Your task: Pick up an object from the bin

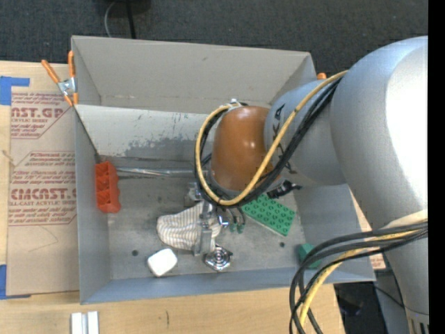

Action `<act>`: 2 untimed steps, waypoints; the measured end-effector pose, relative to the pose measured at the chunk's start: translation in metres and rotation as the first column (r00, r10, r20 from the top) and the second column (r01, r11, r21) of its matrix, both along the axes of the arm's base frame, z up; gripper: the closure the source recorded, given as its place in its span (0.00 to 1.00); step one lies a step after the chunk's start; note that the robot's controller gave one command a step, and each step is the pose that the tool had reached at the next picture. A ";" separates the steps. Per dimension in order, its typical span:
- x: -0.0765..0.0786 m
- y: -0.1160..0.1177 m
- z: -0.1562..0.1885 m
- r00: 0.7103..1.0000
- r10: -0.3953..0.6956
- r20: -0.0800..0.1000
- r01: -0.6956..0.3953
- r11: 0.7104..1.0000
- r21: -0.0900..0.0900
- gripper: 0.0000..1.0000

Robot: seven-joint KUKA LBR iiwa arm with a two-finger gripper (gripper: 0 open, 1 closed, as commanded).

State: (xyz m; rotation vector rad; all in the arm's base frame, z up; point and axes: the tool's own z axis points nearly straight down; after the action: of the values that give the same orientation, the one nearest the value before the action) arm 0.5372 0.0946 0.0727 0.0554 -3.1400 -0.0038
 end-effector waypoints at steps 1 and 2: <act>-0.022 0.019 0.001 1.000 0.026 0.003 -0.026 1.000 0.001 0.00; 0.001 0.001 0.000 1.000 0.000 0.003 0.000 1.000 0.001 1.00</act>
Offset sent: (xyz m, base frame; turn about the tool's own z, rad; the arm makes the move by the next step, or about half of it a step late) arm 0.0000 0.0000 0.0000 0.0000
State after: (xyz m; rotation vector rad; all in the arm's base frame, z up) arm 0.5379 0.0955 0.0730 0.0561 -3.1426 -0.0059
